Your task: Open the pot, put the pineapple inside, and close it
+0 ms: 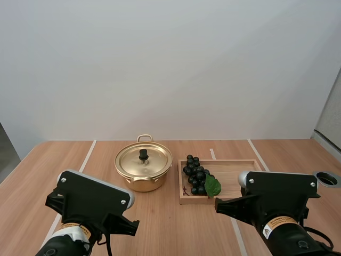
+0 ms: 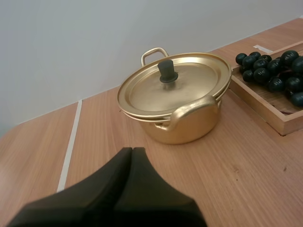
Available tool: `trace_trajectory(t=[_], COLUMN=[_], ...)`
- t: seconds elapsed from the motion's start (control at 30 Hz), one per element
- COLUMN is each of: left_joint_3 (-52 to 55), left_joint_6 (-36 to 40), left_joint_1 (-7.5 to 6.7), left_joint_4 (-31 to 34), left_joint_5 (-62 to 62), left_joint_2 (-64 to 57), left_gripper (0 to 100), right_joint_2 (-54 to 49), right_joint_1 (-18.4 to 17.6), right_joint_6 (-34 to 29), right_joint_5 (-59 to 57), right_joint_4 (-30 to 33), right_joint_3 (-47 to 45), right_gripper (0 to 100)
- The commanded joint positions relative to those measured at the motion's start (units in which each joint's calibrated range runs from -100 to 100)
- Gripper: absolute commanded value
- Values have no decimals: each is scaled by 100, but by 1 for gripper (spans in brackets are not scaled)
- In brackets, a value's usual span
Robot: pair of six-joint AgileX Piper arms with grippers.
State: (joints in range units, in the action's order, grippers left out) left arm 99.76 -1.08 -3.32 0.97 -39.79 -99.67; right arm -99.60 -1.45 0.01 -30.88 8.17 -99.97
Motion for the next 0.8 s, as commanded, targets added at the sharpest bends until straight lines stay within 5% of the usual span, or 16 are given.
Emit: trace_trajectory(t=[0.0,0.77], left_joint_3=[24,24], left_joint_6=[72,26], left_joint_1=[-9,-51], left_joint_4=[48,146], left_joint_5=[124,-63], left_joint_2=[-33,-33], left_gripper=[0,0], right_joint_2=[-40,-40], right_joint_1=[50,128], right_joint_6=[25,25], right_joint_5=[-41,-62], right_joint_4=[-275,-275], right_joint_3=[-3,-3], right_gripper=[0,0])
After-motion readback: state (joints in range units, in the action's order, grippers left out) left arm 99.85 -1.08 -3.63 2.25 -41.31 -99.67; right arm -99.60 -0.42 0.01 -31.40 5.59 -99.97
